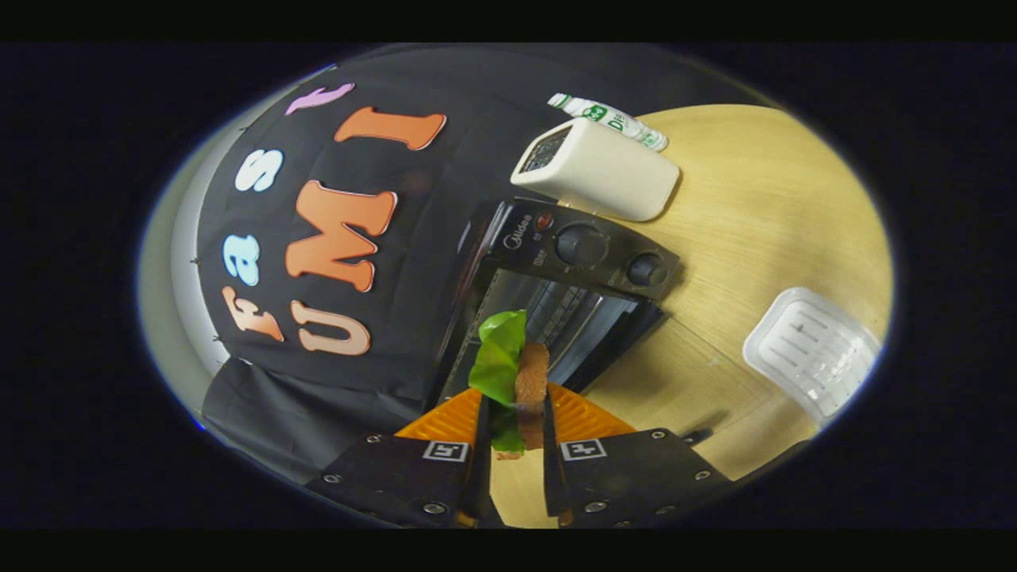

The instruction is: Open the toaster oven, put the food inside, and close the toaster oven door.

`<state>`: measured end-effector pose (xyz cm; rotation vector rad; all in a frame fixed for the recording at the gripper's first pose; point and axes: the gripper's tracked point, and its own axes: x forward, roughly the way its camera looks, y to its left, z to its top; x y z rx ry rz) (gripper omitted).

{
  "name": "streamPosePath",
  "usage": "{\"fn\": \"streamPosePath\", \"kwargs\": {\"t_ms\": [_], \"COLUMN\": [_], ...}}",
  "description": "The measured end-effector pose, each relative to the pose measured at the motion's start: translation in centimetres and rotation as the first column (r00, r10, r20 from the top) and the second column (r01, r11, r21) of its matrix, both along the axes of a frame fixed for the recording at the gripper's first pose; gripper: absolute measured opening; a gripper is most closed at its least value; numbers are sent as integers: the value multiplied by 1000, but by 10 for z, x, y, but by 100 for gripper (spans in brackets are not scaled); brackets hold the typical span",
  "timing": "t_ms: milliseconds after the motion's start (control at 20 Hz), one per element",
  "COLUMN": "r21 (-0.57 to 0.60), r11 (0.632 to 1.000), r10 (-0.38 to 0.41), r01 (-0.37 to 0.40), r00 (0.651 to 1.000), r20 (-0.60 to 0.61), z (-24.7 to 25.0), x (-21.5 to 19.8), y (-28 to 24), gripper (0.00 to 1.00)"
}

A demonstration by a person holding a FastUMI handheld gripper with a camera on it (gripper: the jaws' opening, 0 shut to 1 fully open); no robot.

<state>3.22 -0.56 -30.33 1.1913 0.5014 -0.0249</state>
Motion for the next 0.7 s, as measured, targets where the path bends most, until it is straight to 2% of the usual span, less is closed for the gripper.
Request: {"fn": "streamPosePath", "kwargs": {"t_ms": [250,500,700], "r21": [81,105,118], "r11": [986,950,939], "r10": [-145,-290,-315], "r01": [146,295,322], "r00": [989,955,946], "r20": [-15,-56,-79], "z": [-21,-38,-41], "x": [37,60,70], "y": [13,11,20], "gripper": [28,28,28]}}
